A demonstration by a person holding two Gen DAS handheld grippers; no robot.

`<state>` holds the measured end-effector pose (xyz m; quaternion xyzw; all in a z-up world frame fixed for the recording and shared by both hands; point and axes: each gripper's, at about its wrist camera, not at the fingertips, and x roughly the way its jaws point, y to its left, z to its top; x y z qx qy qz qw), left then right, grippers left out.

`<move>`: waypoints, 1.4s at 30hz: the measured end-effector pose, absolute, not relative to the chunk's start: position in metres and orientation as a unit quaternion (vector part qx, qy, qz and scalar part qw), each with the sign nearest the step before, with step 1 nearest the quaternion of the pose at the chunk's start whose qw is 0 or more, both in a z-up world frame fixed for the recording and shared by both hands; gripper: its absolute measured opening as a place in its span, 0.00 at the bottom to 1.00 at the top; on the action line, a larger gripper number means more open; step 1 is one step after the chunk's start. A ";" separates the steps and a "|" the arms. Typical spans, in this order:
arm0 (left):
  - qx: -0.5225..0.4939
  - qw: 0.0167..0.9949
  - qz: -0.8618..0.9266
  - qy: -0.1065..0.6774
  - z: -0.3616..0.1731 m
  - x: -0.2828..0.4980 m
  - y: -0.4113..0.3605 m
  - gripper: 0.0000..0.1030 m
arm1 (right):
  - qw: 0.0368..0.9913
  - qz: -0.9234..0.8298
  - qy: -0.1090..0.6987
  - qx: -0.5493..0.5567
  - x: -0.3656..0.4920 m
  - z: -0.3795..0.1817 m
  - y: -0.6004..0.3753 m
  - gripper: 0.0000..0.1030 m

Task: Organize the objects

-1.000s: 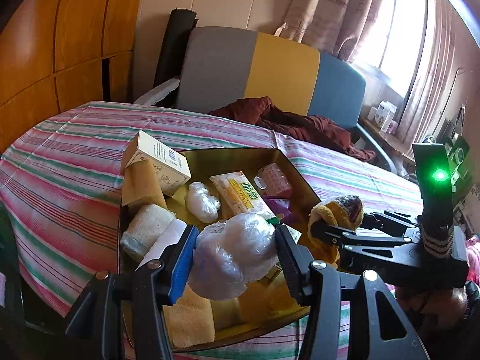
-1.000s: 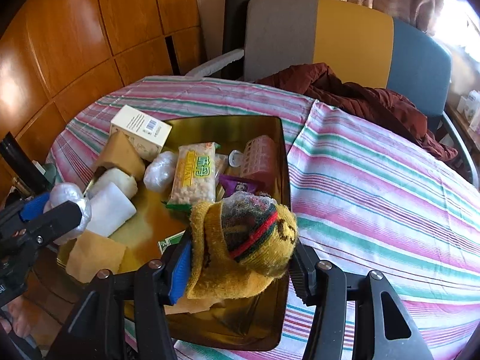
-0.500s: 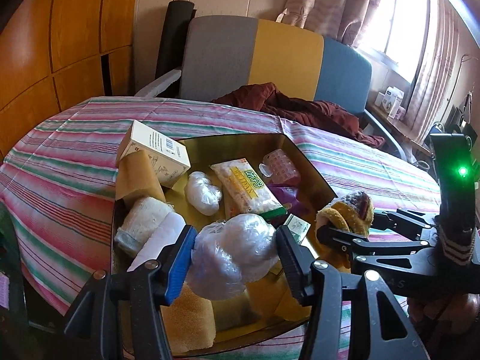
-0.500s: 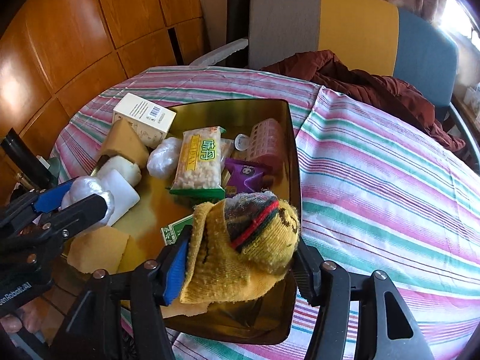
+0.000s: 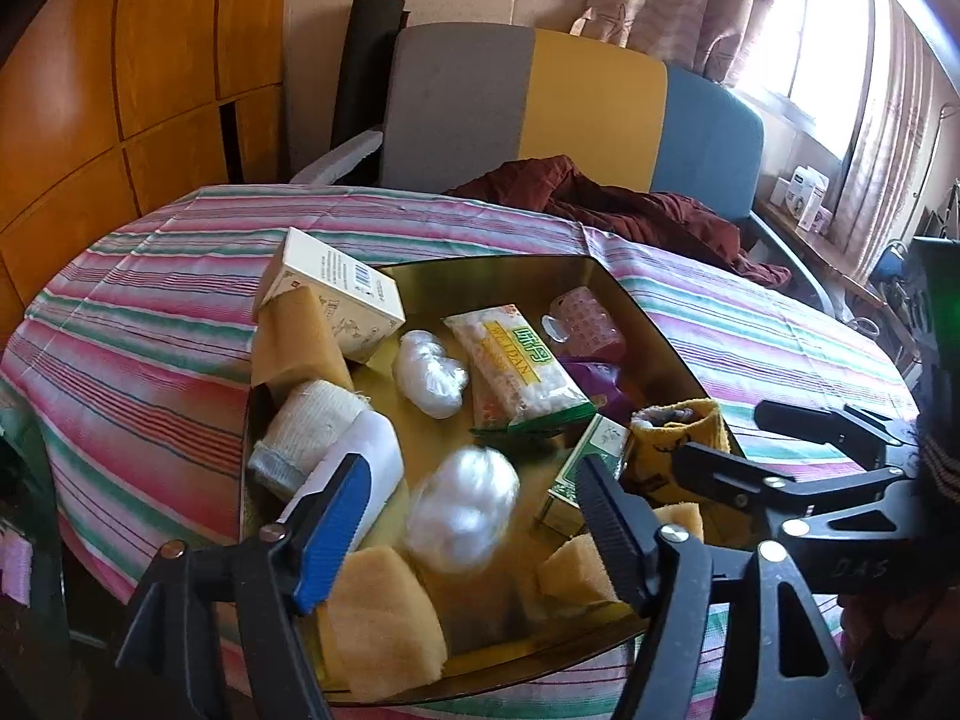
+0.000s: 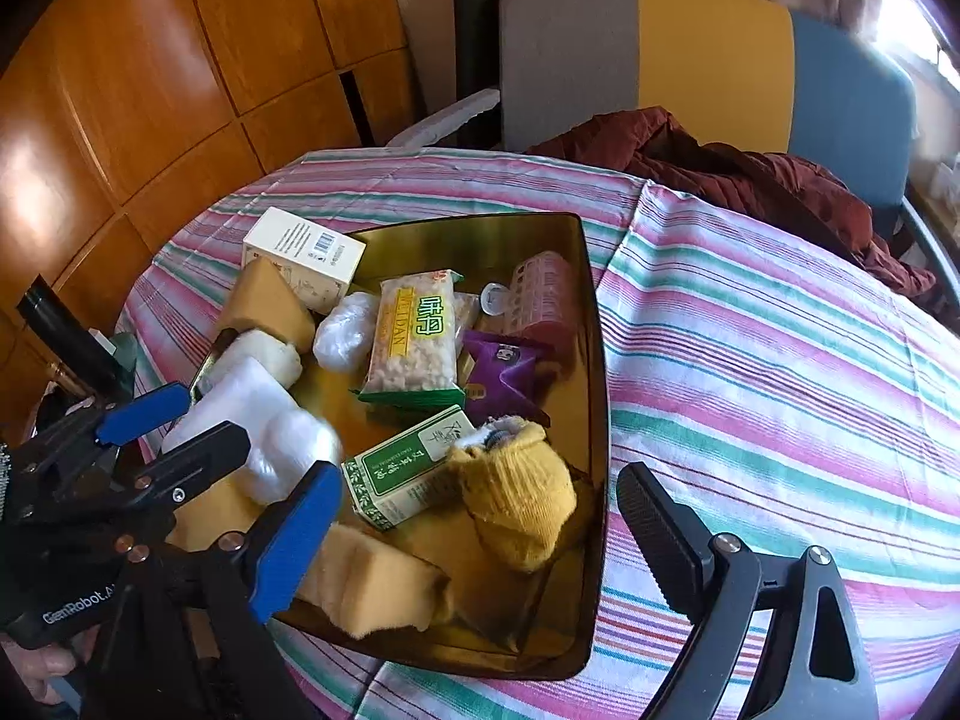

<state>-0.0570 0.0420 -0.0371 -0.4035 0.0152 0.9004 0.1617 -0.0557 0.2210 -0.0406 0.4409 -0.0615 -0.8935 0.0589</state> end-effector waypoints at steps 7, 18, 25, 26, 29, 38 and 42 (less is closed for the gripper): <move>-0.383 0.123 0.915 0.029 -0.025 -0.048 0.038 0.72 | 0.041 -0.906 -0.057 0.418 -0.044 -0.029 0.223 1.00; -0.352 0.054 0.934 0.024 0.003 -0.024 0.030 0.72 | 0.041 -0.911 -0.057 0.406 -0.022 -0.032 0.212 1.00; -0.365 0.052 0.930 0.014 0.001 -0.017 0.031 0.72 | 0.050 -0.911 -0.055 0.406 -0.012 -0.037 0.202 1.00; -0.370 0.055 0.927 0.013 -0.001 -0.018 0.031 0.72 | 0.051 -0.911 -0.053 0.405 -0.012 -0.037 0.200 1.00; -0.377 0.059 0.924 0.009 -0.003 -0.018 0.031 0.72 | 0.052 -0.913 -0.050 0.403 -0.011 -0.036 0.198 1.00; -0.363 0.055 0.930 0.019 -0.002 -0.014 0.031 0.69 | 0.050 -0.912 -0.043 0.405 -0.012 -0.037 0.197 1.00; -0.358 0.049 0.932 0.014 -0.002 -0.014 0.026 0.61 | 0.046 -0.912 -0.041 0.405 -0.012 -0.037 0.196 1.00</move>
